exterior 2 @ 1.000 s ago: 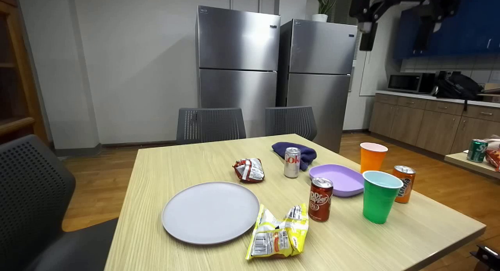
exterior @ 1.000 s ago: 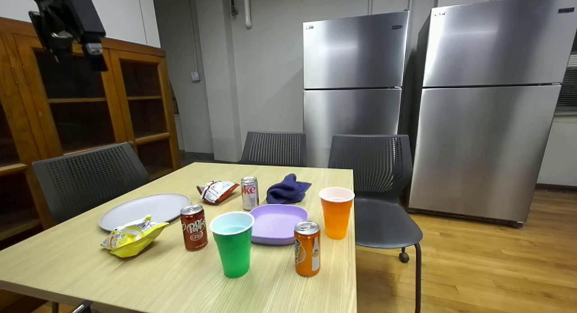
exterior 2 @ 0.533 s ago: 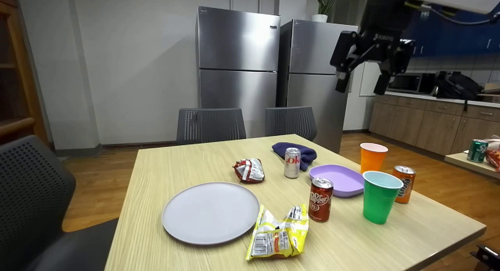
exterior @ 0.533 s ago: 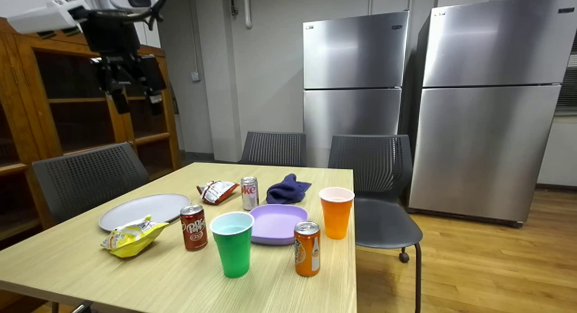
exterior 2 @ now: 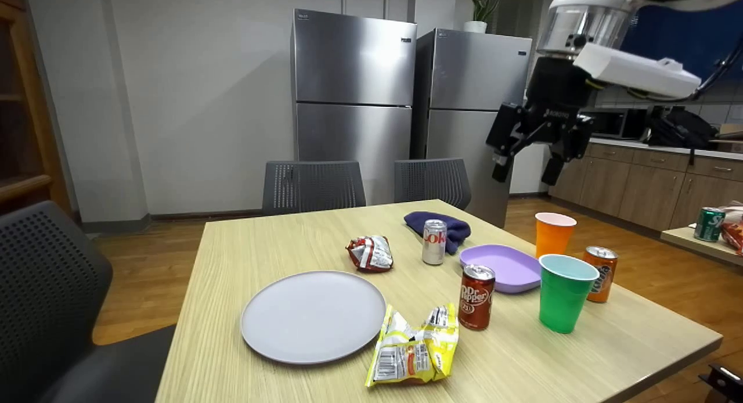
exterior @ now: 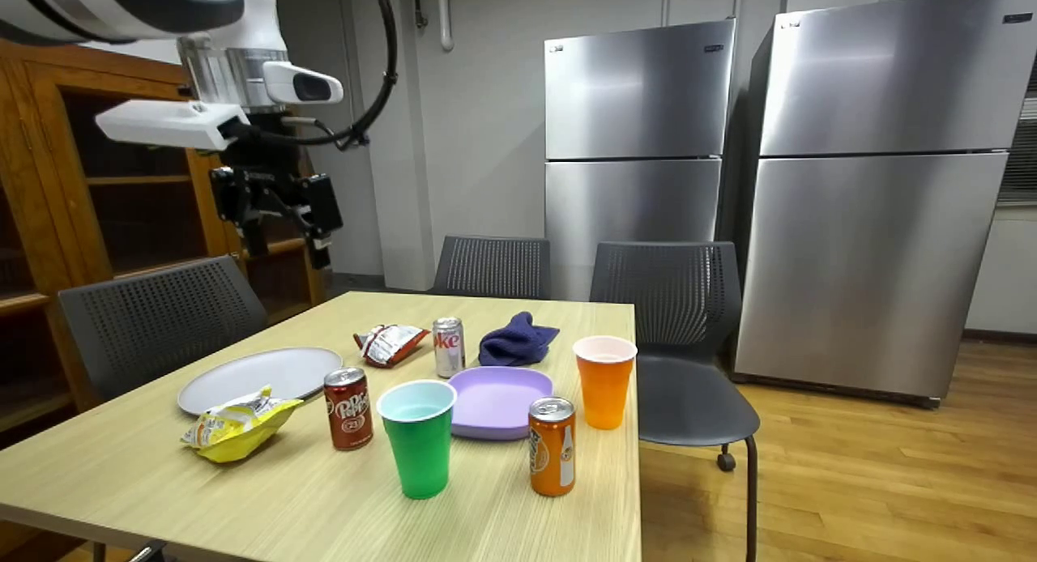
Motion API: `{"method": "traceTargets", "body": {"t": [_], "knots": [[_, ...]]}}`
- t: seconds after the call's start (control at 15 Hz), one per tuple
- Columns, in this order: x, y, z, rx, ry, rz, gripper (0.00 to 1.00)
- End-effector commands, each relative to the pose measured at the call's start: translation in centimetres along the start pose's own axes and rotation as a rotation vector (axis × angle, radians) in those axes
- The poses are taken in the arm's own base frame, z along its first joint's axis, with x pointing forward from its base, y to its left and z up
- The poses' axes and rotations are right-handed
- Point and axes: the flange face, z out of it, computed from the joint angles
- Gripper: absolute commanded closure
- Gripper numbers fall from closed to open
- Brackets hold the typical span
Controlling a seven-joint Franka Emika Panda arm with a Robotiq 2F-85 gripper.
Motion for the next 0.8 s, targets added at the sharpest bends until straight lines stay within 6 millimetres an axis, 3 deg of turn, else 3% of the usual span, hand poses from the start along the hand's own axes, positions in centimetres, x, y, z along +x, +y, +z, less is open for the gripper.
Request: {"method": "traceTargets", "body": {"t": [0.0,0.73], "knots": [[0.1,0.1,3.7,0.019,-0.031,-0.024,0.00],[1.2,-0.2,13.0,-0.026,-0.162,-0.032,0.00]]}}
